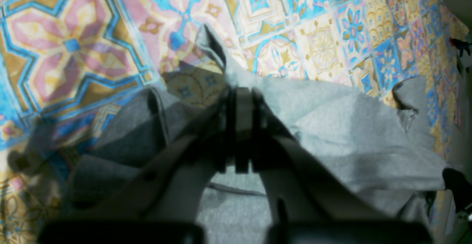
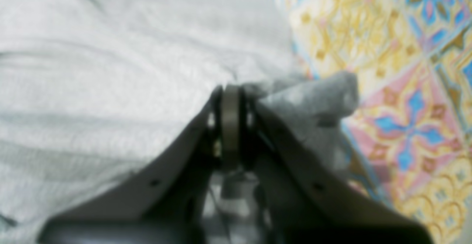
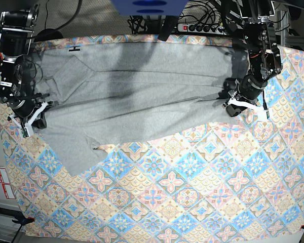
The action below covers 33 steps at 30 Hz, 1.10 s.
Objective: Fold the T-shirt properly
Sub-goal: 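Lift the hem and fold it toward the collar with both grippers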
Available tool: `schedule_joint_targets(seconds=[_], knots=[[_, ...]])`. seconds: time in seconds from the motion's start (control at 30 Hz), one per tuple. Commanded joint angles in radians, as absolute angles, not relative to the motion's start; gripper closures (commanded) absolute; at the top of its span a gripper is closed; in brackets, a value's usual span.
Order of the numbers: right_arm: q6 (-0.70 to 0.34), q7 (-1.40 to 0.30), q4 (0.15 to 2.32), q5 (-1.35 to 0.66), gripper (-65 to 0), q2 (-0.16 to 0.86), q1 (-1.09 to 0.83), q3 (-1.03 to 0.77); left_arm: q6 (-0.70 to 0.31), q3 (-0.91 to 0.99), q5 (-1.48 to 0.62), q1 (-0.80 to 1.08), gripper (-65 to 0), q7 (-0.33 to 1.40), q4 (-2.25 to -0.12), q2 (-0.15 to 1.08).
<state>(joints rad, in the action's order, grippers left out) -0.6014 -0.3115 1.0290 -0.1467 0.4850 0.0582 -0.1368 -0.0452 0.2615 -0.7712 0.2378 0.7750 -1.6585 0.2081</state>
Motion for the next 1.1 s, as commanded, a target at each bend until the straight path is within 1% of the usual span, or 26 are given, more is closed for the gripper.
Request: schedule_joint_targets(seconds=[0.0,0.13,0.23,0.27,0.43,0.63,0.87,1.07], knots=[[-0.599,-0.308,1.066,-0.157,-0.1,0.512,0.058,-0.156,-0.053,0.266,-0.783,0.237,0.0,0.759,-1.681,0.217],[-0.611,-0.332,1.161,-0.157,-0.1,0.51,-0.008,-0.205,-0.053,0.268,-0.783,0.242,0.0,0.759,-1.682,0.22],[-0.688,-0.352,1.196,-0.157,-0.1,0.507,-0.042,-0.249,-0.053,0.303,-0.783,0.245,0.0,0.759,-1.684,0.22],[-0.698,-0.361,1.198,-0.157,-0.1,0.507,-0.051,-0.266,-0.053,0.318,-0.783,0.245,0.0,0.759,-1.692,0.219],[-0.698,-0.381,1.198,-0.157,-0.1,0.467,-0.059,-0.34,-0.053,0.371,-0.783,0.269,0.0,0.766,-1.742,0.219],[-0.698,-0.381,1.198,-0.157,-0.1,0.467,-0.073,-0.354,-0.054,0.39,-0.783,0.318,0.0,0.766,-1.804,0.222],[-0.698,-0.381,1.227,-0.159,-0.1,0.466,-0.116,-0.357,-0.054,0.39,-0.783,0.34,0.0,0.766,-1.808,0.222],[-0.698,-0.387,1.264,-0.159,-0.1,0.466,-0.182,-0.423,-0.054,0.39,-0.783,0.378,0.0,0.768,-1.808,0.223]])
